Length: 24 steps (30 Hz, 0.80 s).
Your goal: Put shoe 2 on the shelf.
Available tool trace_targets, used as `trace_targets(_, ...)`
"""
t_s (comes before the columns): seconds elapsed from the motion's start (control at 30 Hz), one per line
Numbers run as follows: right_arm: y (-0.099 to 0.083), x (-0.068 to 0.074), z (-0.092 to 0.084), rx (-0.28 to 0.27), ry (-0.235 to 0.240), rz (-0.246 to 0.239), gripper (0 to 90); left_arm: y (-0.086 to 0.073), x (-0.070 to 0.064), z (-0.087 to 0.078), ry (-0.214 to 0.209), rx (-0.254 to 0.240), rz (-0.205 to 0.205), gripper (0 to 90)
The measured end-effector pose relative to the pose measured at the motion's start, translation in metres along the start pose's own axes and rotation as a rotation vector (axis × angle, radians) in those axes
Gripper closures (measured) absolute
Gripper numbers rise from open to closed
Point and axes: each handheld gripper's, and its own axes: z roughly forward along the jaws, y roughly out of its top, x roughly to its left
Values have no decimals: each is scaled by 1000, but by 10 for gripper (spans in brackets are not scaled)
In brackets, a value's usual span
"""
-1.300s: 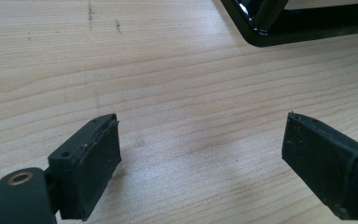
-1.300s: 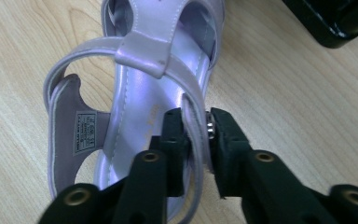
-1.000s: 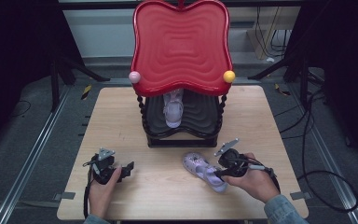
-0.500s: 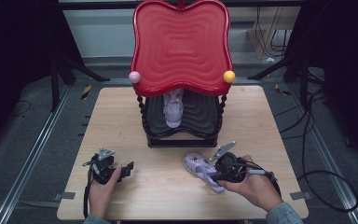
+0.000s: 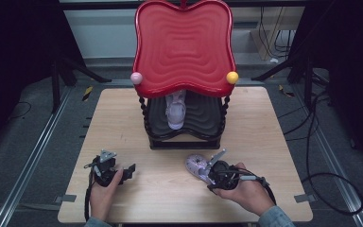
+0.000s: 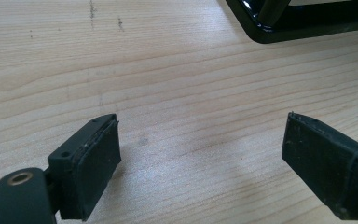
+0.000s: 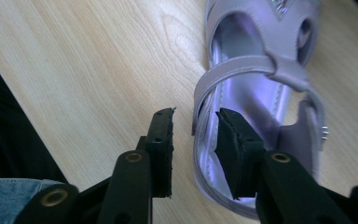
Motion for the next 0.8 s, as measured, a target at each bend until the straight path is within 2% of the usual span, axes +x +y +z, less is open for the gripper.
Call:
trace_targets(0.13, 1, -1, 12, 37, 3, 15, 725, 0, 0, 0, 0, 0, 1, 108)
trace_targets(0.37, 5, -4, 22, 67, 9, 10, 789, 0, 0, 0, 0, 1, 2, 109)
trace_targets(0.5, 7, -4, 22, 82, 9, 16, 805, 0, 0, 0, 0, 2, 2, 109)
trace_targets(0.63, 11, -5, 23, 110, 6, 2, 829, 0, 0, 0, -1, 1, 5, 109)
trace_targets(0.8, 13, -6, 21, 117, 6, -4, 862, 0, 0, 0, 0, 2, 4, 109)
